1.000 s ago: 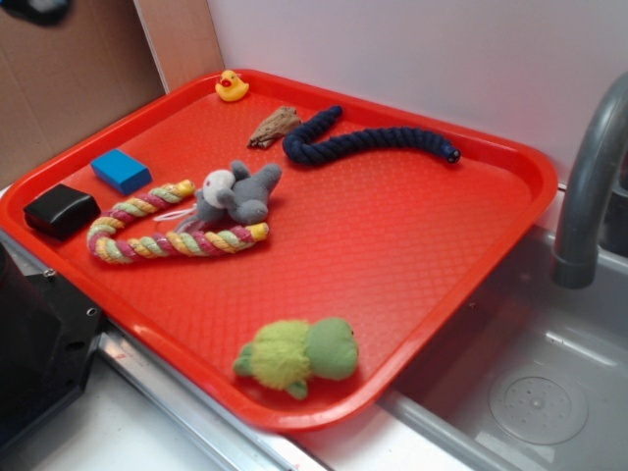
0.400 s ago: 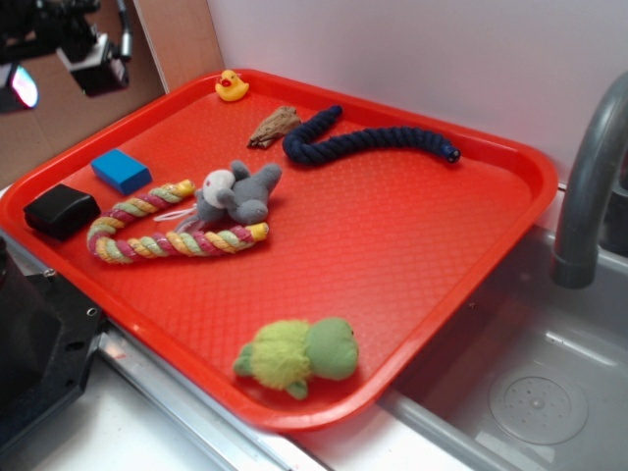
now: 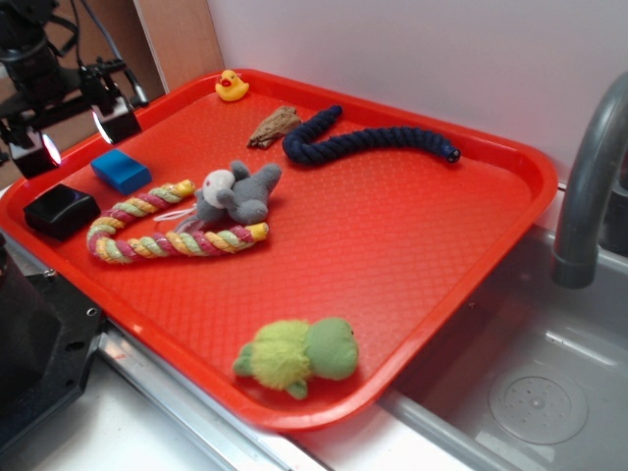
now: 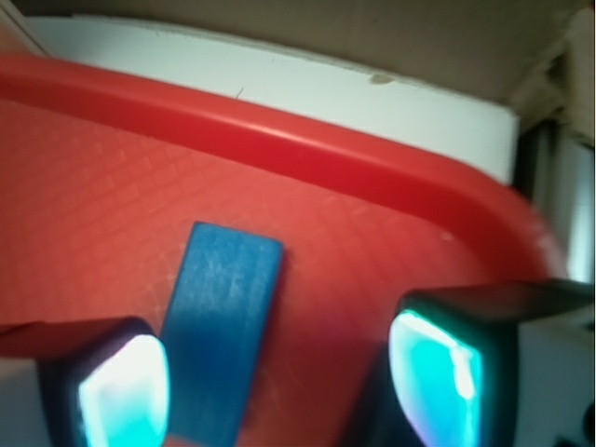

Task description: Grab the blue block.

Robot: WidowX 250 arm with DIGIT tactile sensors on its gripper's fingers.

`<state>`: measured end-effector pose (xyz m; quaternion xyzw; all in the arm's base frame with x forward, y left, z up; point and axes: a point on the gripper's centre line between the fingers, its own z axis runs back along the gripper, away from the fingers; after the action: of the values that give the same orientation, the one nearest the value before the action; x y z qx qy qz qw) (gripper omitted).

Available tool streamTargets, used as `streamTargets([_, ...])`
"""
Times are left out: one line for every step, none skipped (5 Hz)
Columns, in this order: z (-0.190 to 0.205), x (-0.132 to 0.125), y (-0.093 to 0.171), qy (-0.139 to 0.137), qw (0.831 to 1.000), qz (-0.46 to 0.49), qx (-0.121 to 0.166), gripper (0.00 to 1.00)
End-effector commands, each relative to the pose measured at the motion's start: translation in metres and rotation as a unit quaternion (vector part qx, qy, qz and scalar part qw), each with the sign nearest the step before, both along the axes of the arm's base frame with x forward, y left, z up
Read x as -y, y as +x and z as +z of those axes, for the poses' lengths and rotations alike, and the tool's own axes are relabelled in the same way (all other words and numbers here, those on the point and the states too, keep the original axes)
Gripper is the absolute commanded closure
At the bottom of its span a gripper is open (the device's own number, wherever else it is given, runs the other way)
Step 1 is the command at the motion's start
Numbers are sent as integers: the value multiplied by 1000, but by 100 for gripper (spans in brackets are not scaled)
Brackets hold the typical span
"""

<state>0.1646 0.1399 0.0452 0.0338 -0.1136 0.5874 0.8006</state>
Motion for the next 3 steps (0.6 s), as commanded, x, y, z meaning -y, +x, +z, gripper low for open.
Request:
streamTargets([-27, 9, 11, 1, 999, -36, -20, 0])
streamTargets([-38, 15, 7, -7, 998, -47, -39, 0])
streamTargets([-25, 17, -1, -21, 995, -90, -44, 100])
